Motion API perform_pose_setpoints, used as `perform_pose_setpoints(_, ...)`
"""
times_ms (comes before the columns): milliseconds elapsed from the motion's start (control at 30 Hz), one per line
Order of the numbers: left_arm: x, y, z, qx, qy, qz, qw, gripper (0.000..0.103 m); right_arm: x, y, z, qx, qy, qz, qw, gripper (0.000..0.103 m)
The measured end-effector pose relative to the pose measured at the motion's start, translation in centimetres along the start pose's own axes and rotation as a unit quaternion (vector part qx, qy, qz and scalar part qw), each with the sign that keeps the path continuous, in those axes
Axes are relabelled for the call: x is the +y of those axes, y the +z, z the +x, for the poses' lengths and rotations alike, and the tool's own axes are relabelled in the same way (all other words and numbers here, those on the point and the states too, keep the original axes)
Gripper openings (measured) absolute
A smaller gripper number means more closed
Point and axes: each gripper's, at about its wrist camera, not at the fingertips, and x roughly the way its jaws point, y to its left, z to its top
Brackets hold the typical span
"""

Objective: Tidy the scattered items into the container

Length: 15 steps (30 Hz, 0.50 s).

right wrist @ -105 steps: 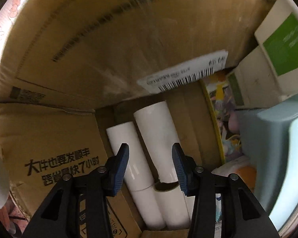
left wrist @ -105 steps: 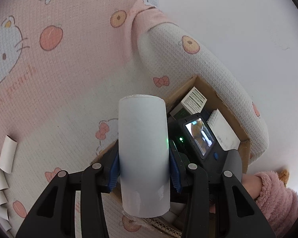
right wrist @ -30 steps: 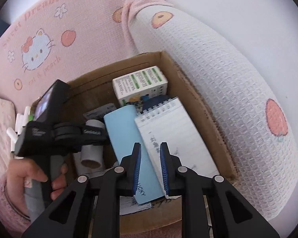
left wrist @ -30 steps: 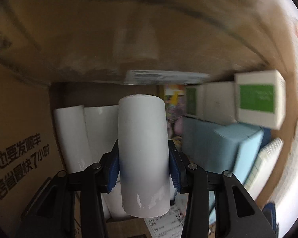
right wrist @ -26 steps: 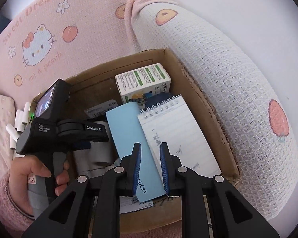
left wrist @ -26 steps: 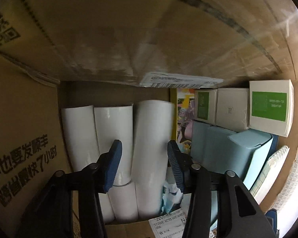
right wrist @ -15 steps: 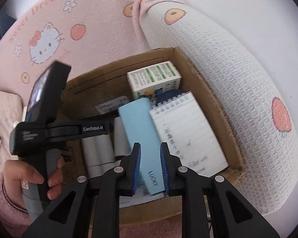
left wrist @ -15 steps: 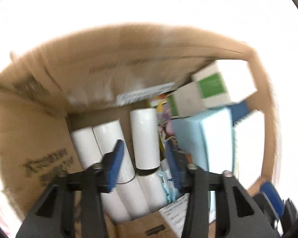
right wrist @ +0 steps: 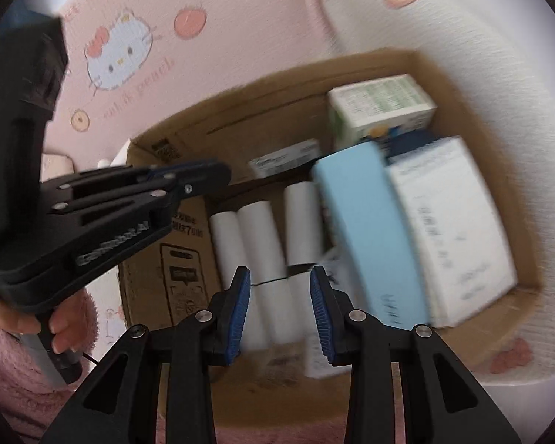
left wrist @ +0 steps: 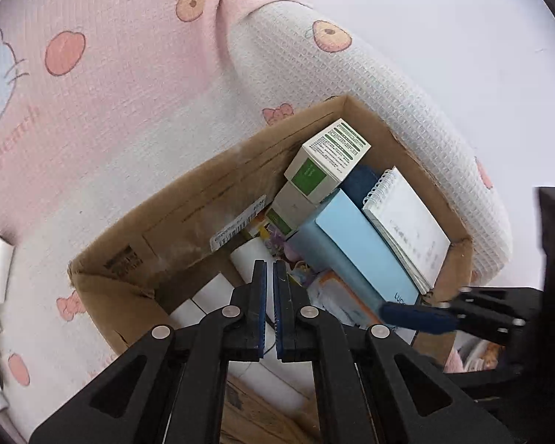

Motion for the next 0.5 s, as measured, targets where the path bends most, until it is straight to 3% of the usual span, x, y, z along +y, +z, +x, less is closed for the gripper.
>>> perform_pose_setpoints(67,1.0,-0.2,0.4,0.006,-0.026,-0.008,0.9996,0.003,0.6,0.8,2.0,0.026,-0.015,0.000,1.000,0.036)
perform_pose_setpoints(133,1.7,-0.2,0.4,0.017,-0.053,-0.019,0.9983,0.003,1.2,1.3,3.7,0.051,-0.027,-0.010,0.998,0.056)
perform_pose_setpoints(300,2.5,0.1,-0.7,0.002,-0.077,-0.008,0.9970,0.003,2.5,2.7,7.5,0.086,-0.030,-0.032,0.995,0.057)
perform_pose_setpoints(500,3.1,0.8,-1.9,-0.028,-0.062,0.013,0.9976,0.003,2.2,4.7,11.1,0.115,-0.051,-0.023,0.992,0.055)
